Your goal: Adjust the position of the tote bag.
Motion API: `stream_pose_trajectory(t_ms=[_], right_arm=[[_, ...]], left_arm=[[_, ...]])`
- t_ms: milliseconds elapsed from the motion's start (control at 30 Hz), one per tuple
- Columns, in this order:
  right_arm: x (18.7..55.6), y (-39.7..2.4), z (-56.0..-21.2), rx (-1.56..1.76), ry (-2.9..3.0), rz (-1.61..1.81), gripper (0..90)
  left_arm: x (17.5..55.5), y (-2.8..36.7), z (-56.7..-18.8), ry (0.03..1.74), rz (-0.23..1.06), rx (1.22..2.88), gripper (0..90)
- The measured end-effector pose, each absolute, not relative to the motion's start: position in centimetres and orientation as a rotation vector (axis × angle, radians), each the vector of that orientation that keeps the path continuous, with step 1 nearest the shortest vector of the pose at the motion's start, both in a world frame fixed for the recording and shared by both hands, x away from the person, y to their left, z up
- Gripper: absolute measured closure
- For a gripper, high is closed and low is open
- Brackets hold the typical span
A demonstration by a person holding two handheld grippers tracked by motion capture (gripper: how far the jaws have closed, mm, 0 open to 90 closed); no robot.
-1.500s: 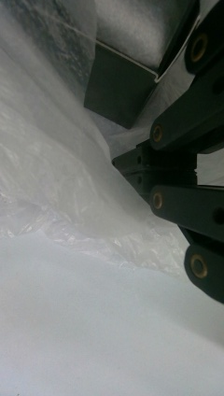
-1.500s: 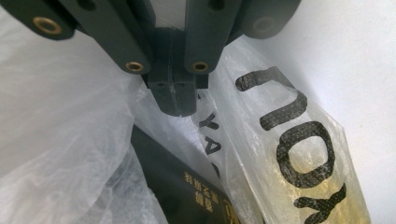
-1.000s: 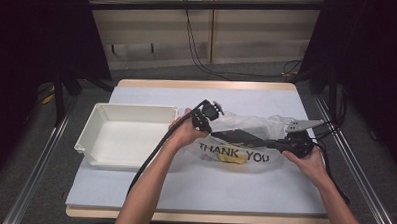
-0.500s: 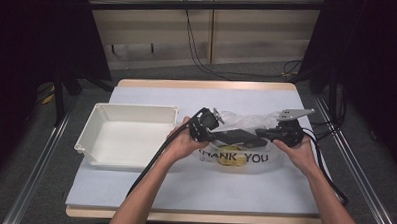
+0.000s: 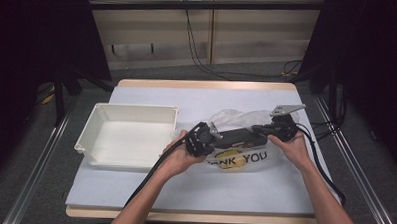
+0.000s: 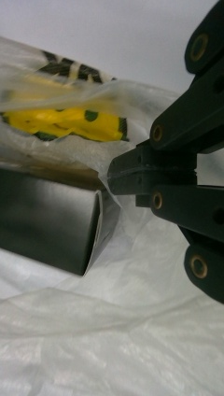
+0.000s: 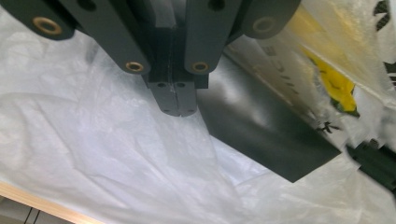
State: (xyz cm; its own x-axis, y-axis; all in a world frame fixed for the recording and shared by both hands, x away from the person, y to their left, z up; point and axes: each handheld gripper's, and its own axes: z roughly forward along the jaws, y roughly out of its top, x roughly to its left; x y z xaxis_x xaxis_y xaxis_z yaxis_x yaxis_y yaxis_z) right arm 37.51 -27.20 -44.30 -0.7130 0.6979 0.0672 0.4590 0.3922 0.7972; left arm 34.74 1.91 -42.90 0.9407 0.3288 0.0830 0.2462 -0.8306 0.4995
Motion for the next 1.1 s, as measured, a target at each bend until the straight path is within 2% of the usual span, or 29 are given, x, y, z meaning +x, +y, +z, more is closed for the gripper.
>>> stream_pose_trajectory(t_ms=[367, 833, 1100], right_arm=[[40.4, -29.4, -44.8, 1.154, 2.298, 1.179, 90.0], [41.6, -31.5, -48.4, 1.28, 2.293, 1.138, 90.0], [41.6, -31.8, -49.2, 1.308, 2.265, 1.109, 90.0]], left_arm=[[34.6, 2.1, -45.0, 0.455, 0.192, 2.612, 90.0], [34.7, 2.3, -45.8, 0.46, 0.185, 2.621, 90.0], [34.5, 2.8, -46.0, 0.468, 0.184, 2.599, 90.0]])
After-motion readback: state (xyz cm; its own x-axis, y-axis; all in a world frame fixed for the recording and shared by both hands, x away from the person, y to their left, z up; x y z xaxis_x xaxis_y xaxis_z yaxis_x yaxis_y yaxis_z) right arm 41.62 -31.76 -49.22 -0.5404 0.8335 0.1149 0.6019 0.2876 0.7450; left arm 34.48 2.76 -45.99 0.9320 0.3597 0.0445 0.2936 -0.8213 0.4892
